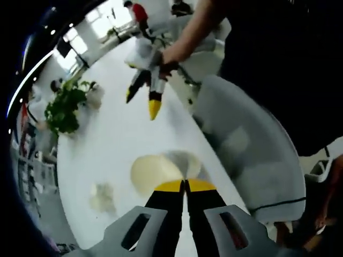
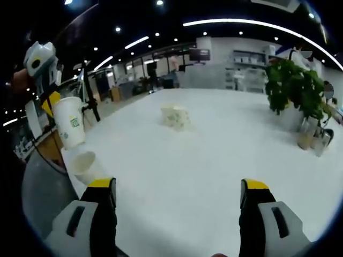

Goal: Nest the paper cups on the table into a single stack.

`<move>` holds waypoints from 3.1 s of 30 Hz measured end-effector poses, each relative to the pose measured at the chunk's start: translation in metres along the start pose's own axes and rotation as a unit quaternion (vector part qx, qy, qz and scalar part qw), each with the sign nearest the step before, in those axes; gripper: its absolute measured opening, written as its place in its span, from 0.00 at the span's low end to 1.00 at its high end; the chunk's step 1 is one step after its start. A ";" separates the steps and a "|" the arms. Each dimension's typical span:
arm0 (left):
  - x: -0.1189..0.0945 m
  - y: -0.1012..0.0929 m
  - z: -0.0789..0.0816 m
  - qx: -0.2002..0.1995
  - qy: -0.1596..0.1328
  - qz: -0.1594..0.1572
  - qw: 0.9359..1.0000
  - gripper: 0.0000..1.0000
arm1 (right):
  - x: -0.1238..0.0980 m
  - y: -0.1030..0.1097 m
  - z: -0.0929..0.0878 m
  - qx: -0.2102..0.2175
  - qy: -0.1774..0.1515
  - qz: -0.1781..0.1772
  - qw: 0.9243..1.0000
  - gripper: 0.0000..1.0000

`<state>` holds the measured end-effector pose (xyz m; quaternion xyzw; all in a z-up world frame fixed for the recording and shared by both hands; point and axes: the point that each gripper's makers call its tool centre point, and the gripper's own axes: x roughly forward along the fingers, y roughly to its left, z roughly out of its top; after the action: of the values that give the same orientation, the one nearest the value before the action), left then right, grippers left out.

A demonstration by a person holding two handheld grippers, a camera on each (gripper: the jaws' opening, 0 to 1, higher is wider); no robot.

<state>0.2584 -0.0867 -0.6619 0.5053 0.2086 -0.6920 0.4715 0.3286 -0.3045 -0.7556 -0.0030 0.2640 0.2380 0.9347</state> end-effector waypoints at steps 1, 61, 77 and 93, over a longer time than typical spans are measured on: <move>0.002 -0.002 0.000 0.003 0.001 -0.002 1.000 0.00 | 0.000 0.000 -0.001 0.000 0.000 0.000 1.000 0.95; 0.080 -0.019 -0.014 -0.024 0.050 -0.063 0.996 0.01 | -0.002 -0.010 -0.016 0.056 -0.009 -0.004 0.998 0.94; 0.086 -0.017 -0.015 -0.057 0.032 -0.058 0.996 0.15 | -0.003 -0.012 -0.018 0.059 -0.009 -0.005 0.998 0.94; 0.080 -0.019 -0.011 -0.092 0.001 -0.042 0.995 0.24 | -0.005 -0.009 -0.020 0.054 -0.007 -0.003 0.998 0.94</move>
<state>0.2440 -0.1044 -0.7413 0.4511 0.2929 -0.6883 0.4868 0.3193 -0.3173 -0.7711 0.0489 0.2697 0.2207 0.9360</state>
